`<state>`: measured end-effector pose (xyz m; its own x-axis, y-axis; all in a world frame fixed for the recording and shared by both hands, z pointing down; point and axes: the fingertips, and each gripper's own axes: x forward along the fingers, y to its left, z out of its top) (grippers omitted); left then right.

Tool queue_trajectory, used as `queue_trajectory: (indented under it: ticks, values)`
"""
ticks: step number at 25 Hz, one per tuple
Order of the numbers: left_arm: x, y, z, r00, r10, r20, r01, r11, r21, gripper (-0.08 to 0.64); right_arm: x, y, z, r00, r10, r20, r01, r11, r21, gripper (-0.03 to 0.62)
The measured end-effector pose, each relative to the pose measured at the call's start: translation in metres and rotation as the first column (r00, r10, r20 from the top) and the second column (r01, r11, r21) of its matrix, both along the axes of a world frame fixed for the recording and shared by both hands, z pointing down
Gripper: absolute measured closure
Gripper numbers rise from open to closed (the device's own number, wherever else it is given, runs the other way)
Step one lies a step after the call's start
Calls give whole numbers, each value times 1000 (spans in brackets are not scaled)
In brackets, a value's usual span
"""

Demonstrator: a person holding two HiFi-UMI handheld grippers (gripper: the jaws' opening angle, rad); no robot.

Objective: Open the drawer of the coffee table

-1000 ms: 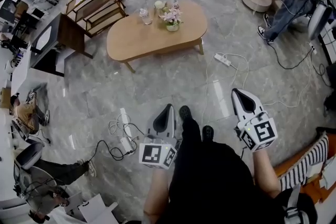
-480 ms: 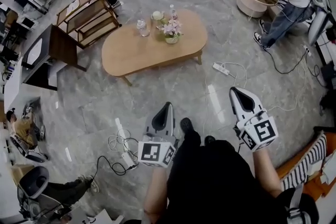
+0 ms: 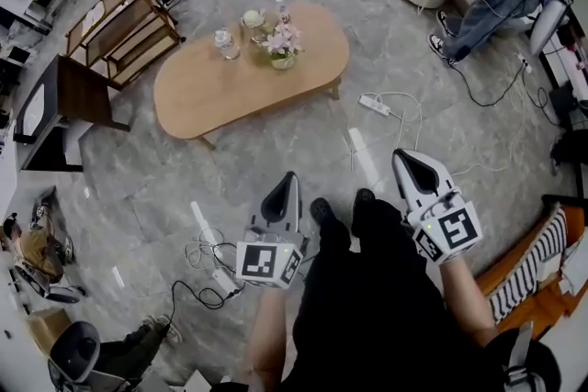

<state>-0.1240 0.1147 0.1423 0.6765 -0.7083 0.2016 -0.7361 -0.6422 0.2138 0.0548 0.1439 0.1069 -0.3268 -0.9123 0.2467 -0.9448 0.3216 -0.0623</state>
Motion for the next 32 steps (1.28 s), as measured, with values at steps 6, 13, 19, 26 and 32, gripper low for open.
queue_trajectory:
  ticks: [6,13,19,26,32]
  values:
    - [16,-25,20,1000,12,22,-11,999,-48,546,11,-36,18,1000,-14,-6,14,999,-45,580]
    - [43,-62,26,997,-35,64,41,995,-93,546,44,-97,30,998,-68,1,67,995,-69,580]
    - [63,-95,27,989,-130,64,137,982,-127,546,74,-144,44,989,-142,-31,139,986,-90,580]
    - [71,-115,49,967,-229,110,245,956,-162,546,91,-188,76,972,-236,-15,232,963,-136,580]
    - [64,-126,76,955,-259,143,285,936,-208,546,89,-206,112,967,-254,-2,250,951,-180,580]
